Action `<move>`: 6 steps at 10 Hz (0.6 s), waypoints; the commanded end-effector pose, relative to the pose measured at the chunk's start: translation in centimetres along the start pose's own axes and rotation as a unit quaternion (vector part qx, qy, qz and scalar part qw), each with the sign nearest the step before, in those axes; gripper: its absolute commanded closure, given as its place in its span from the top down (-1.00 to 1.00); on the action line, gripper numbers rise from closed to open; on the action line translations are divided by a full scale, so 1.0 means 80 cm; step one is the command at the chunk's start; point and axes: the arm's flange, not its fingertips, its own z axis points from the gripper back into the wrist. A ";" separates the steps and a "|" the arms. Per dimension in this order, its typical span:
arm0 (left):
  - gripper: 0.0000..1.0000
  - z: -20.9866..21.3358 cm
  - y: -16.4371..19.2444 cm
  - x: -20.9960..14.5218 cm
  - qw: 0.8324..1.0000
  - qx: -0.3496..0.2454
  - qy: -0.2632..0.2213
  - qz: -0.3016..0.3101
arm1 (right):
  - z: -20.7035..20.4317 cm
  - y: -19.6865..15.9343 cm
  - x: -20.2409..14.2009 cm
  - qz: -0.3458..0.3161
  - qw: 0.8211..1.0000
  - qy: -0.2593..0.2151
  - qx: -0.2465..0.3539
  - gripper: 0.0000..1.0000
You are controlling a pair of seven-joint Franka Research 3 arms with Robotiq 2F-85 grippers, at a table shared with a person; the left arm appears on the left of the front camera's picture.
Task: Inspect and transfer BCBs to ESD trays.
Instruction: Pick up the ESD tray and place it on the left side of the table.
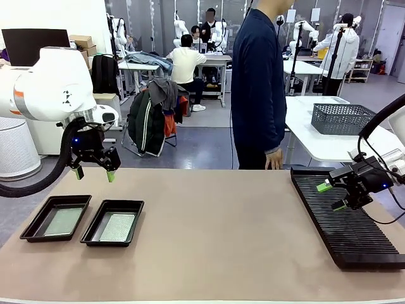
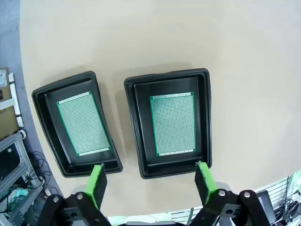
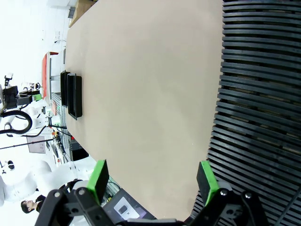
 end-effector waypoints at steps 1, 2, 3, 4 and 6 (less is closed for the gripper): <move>1.00 -0.002 0.000 -0.002 1.000 0.000 -0.003 0.001 | -0.001 0.000 0.001 -0.004 1.000 -0.001 -0.008 1.00; 1.00 -0.002 0.000 -0.002 1.000 0.000 -0.003 0.001 | -0.001 0.000 0.001 -0.004 1.000 -0.001 -0.008 1.00; 1.00 -0.002 0.000 -0.002 1.000 0.000 -0.003 0.001 | -0.001 0.000 0.001 -0.004 1.000 -0.001 -0.008 1.00; 1.00 -0.002 0.000 -0.002 1.000 0.000 -0.003 0.001 | -0.001 0.000 0.001 -0.004 1.000 -0.001 -0.008 1.00; 1.00 -0.002 0.000 -0.002 1.000 0.000 -0.003 0.001 | -0.001 0.000 0.001 -0.004 1.000 -0.001 -0.008 1.00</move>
